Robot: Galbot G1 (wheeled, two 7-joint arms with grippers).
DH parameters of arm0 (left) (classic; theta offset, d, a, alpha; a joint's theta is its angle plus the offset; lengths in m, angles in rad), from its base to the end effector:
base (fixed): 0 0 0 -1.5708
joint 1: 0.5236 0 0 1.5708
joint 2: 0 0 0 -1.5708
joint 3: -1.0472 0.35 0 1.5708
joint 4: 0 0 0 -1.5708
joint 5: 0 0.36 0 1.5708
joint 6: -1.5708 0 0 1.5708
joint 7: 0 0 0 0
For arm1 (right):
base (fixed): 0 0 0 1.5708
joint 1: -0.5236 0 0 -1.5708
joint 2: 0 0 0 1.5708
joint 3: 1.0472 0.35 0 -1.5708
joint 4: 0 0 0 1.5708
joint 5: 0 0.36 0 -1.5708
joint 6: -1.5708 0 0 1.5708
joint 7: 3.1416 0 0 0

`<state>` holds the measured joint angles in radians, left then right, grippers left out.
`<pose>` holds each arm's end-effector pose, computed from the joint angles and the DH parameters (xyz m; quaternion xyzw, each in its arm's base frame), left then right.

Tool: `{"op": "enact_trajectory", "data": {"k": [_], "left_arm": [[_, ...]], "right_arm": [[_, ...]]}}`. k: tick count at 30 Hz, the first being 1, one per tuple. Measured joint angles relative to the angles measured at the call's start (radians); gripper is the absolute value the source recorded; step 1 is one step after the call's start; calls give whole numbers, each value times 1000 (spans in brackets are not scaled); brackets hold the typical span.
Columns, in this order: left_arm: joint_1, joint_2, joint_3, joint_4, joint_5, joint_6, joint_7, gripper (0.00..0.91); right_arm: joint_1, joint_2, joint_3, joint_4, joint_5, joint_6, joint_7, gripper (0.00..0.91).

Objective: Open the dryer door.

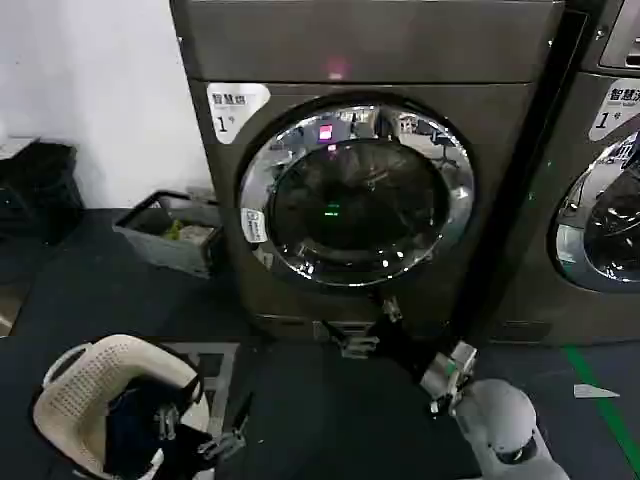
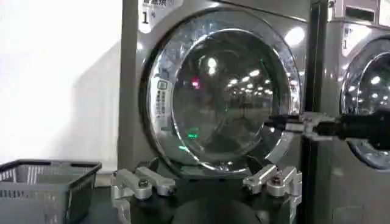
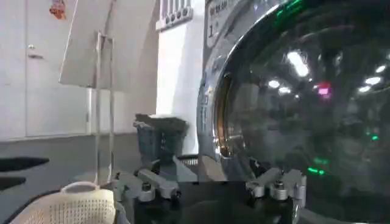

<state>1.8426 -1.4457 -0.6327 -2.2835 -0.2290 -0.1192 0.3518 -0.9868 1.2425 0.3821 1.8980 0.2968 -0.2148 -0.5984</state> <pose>0.1110 0.0437 -0.2704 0.1718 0.9844 -0.0272 0.0268 0.3512 -0.0300 -0.2165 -0.4019 0.9137 -0.0358 0.0484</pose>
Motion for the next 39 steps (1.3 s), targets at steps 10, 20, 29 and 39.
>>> {"op": "enact_trajectory", "data": {"k": [10, 20, 29, 39], "left_arm": [[5, -3, 0, -5, 0, 7, -11, 907], [13, -11, -2, -14, 8, 33, -8, 907], [14, -20, -3, -15, 30, 32, -8, 907], [19, -24, -5, -24, 54, 38, -15, 907]], "right_arm": [[203, 25, -109, -206, 2, 68, -55, 907], [360, 72, -200, -359, -2, 76, -37, 907], [462, 115, -243, -470, -3, 83, -26, 907], [526, 150, -285, -563, -13, 90, -29, 907]]}}
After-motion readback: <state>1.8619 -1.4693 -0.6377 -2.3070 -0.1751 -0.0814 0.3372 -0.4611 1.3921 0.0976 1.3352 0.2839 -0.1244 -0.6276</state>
